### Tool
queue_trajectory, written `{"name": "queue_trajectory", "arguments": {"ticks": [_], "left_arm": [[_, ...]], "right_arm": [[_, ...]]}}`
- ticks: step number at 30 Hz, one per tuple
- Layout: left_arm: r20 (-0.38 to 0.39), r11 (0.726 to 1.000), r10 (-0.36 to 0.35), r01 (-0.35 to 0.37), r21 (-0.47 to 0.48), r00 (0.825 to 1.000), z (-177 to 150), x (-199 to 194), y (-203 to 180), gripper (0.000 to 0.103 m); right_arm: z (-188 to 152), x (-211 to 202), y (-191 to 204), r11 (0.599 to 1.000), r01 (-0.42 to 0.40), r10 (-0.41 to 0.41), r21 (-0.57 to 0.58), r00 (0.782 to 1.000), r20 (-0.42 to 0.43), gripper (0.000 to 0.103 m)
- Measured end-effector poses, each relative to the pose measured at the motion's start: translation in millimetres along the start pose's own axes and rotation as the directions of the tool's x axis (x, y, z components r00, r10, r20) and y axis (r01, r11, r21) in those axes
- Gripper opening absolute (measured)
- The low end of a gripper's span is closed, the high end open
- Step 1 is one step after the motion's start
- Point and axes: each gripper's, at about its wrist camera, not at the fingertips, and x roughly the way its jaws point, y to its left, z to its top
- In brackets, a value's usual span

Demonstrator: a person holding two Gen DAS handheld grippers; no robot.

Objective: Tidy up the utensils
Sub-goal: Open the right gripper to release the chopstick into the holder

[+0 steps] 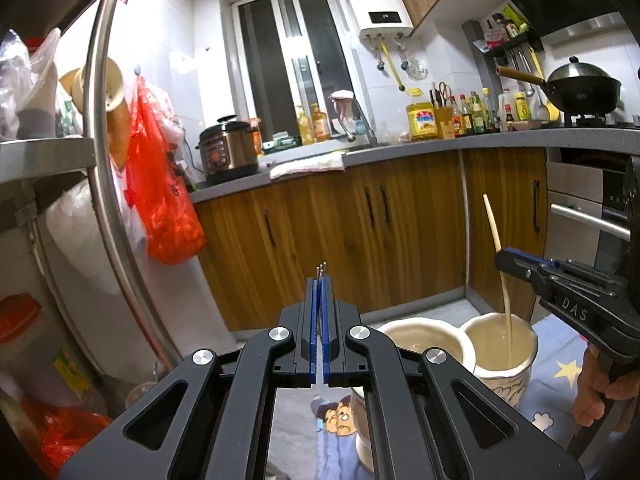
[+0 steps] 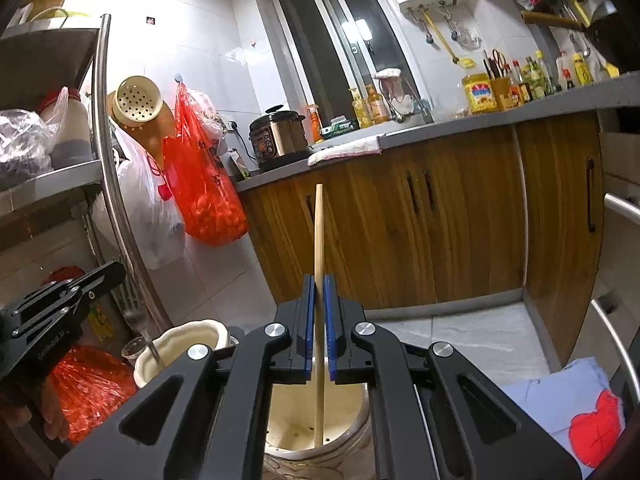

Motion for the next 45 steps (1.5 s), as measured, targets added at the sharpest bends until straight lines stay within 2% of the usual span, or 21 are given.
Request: {"name": "queue_trajectory", "arguments": {"ticks": [13,24,25,27,28,29,31,33,35,37,39,41,45], "left_arm": [[-0.054,0.998,-0.059,0.059,0.001,0.997,-11,8,-5,0.003],[-0.073,0.997,-0.077,0.076,-0.016,0.994,-15,5,-7,0.003],[-0.075,0.997,-0.076,0.075,-0.015,0.994,-15,5,-7,0.004],[-0.079,0.997,-0.073,0.072,-0.017,0.994,-15,4,-7,0.013],[-0.079,0.997,-0.074,0.072,-0.026,0.994,-15,3,-6,0.023],[-0.079,0.997,-0.074,0.072,-0.031,0.994,-15,3,-5,0.033],[-0.083,0.997,-0.073,0.070,-0.043,0.994,-14,0,-2,0.043],[-0.087,0.995,-0.082,0.077,-0.059,0.993,-13,-6,3,0.051],[-0.097,0.994,-0.089,0.082,-0.069,0.991,-12,-13,7,0.069],[-0.112,0.993,-0.099,0.091,-0.077,0.989,-9,-19,11,0.081],[-0.130,0.991,-0.106,0.095,-0.091,0.986,-4,-29,15,0.085],[-0.141,0.990,-0.107,0.093,-0.104,0.984,-2,-39,17,0.094],[-0.171,0.990,-0.120,0.103,-0.100,0.978,-3,-64,9,0.096]], "right_arm": [[-5,0,-12,0.998,0.001,0.007,0.057,0.989,-0.149,0.005],[-6,-7,-13,0.999,0.016,-0.007,0.050,0.985,-0.175,0.005],[-6,-6,-14,0.998,0.013,-0.003,0.054,0.983,-0.182,0.006],[-7,-4,-13,0.998,0.020,-0.008,0.055,0.979,-0.202,0.007],[-8,-4,-13,0.998,0.024,-0.012,0.054,0.977,-0.211,0.011],[-9,-4,-12,0.998,0.023,-0.010,0.056,0.976,-0.218,0.021],[-10,-7,-13,0.998,0.025,-0.010,0.063,0.974,-0.228,0.031],[-9,-13,-12,0.997,0.031,-0.015,0.065,0.972,-0.235,0.034],[-7,-22,-10,0.996,0.035,-0.016,0.076,0.970,-0.242,0.050],[-2,-37,-6,0.995,0.028,-0.003,0.092,0.967,-0.257,0.061],[1,-52,0,0.995,0.018,0.008,0.098,0.966,-0.258,0.068],[4,-73,9,0.997,0.008,0.013,0.083,0.968,-0.250,0.081],[-2,-108,24,0.999,0.000,0.009,0.041,0.972,-0.236,0.098]]}}
